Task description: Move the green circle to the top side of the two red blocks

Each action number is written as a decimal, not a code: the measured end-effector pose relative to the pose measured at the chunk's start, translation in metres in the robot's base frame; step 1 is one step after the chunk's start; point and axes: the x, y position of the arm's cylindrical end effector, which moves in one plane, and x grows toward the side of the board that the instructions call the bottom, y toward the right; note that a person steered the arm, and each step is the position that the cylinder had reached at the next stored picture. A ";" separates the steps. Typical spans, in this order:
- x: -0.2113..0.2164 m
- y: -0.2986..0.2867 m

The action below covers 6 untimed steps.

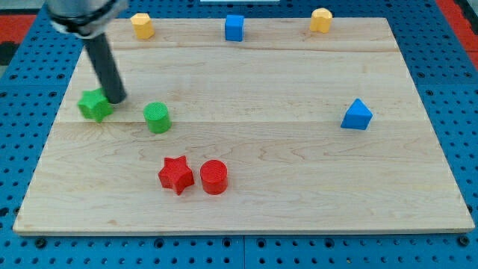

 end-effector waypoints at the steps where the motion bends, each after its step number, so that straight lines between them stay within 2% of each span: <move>1: 0.022 0.046; 2: 0.027 0.110; 3: 0.037 0.124; 4: 0.039 0.096; 6: 0.053 0.182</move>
